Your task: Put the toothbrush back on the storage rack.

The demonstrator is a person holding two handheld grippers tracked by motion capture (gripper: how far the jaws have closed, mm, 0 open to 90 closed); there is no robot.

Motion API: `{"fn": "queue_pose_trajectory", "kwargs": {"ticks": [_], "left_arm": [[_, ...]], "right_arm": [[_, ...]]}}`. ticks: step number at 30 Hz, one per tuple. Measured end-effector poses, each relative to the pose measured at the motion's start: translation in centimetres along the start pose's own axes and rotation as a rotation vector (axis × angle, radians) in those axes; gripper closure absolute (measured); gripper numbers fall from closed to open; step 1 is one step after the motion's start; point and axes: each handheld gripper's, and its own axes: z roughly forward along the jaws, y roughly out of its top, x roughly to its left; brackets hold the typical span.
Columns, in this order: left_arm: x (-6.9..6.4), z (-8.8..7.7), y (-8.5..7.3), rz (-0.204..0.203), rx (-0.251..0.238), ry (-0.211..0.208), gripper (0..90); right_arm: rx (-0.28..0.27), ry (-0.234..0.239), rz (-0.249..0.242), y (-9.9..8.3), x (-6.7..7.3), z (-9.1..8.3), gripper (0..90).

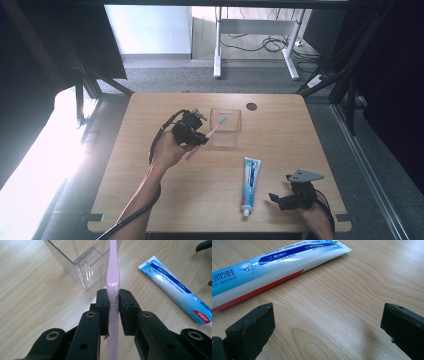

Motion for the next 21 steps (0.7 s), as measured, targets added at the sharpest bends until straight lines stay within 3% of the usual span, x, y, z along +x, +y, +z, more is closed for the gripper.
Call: {"fn": "queue_pose_trajectory", "kwargs": {"ticks": [21], "left_arm": [[0.2, 1.0, 3.0, 0.004, -0.06, 0.038, 78.9]], "right_arm": [[0.002, 0.004, 0.0, 0.0, 0.0, 0.0, 0.1]]}}
